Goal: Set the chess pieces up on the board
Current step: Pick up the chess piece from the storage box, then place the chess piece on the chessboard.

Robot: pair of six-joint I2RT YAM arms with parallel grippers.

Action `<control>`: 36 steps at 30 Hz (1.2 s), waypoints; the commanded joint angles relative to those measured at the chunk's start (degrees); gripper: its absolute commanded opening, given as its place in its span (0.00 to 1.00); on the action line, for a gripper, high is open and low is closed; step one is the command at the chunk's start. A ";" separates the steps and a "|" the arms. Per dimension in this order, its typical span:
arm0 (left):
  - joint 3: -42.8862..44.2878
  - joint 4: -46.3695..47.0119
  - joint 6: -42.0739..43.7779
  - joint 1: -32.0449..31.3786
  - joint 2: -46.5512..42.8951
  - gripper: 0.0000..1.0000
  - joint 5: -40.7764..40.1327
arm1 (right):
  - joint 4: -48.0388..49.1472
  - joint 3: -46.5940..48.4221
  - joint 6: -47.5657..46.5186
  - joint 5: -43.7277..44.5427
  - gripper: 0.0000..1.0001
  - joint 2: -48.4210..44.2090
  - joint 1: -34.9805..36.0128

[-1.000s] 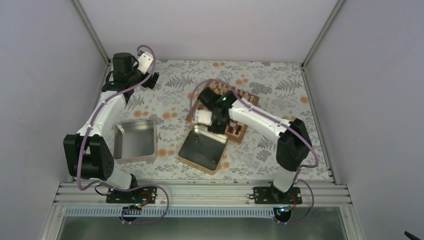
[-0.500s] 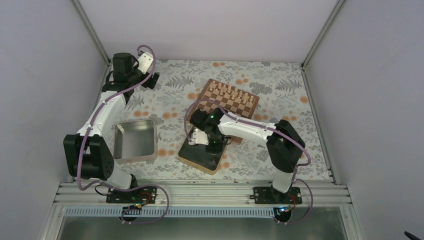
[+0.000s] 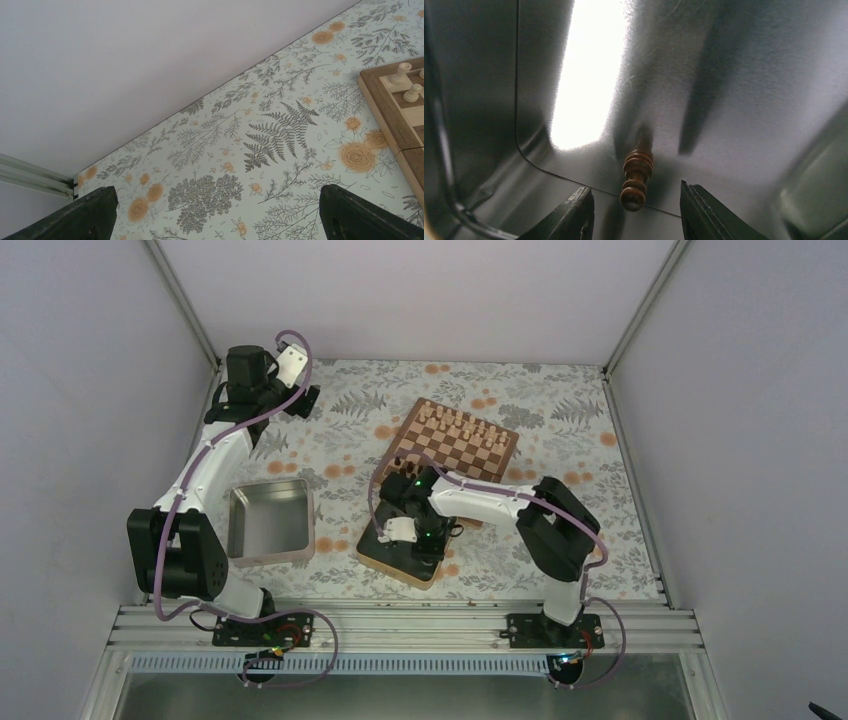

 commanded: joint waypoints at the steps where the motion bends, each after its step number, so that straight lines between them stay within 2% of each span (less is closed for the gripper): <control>1: 0.25 0.77 0.17 -0.22 -0.72 1.00 0.75 | 1.23 -1.02 0.45 -1.31 0.46 1.17 0.63; 4: 0.07 0.83 0.25 -0.16 -0.94 1.00 0.74 | 1.57 -1.19 0.30 -1.46 0.45 1.57 0.58; 8: 0.05 0.79 0.25 -0.17 -1.19 1.00 0.75 | 1.89 -1.36 0.07 -1.64 0.39 2.26 0.58; 17: 0.02 0.79 0.07 -0.17 -1.42 1.00 0.47 | 1.91 -0.93 0.17 -0.04 0.15 1.72 0.49; 25: 0.07 0.73 -0.01 -0.17 -1.93 1.00 0.74 | -2.54 6.43 0.19 2.98 0.11 -4.46 -1.12; 28: 0.04 0.70 -0.01 -0.16 -2.25 1.00 0.68 | -4.20 9.93 -0.32 4.72 0.11 -6.77 -3.89; 36: -0.02 0.97 0.07 -0.21 -1.99 1.00 0.48 | -5.24 13.60 -5.99 10.30 0.12 -8.54 -21.26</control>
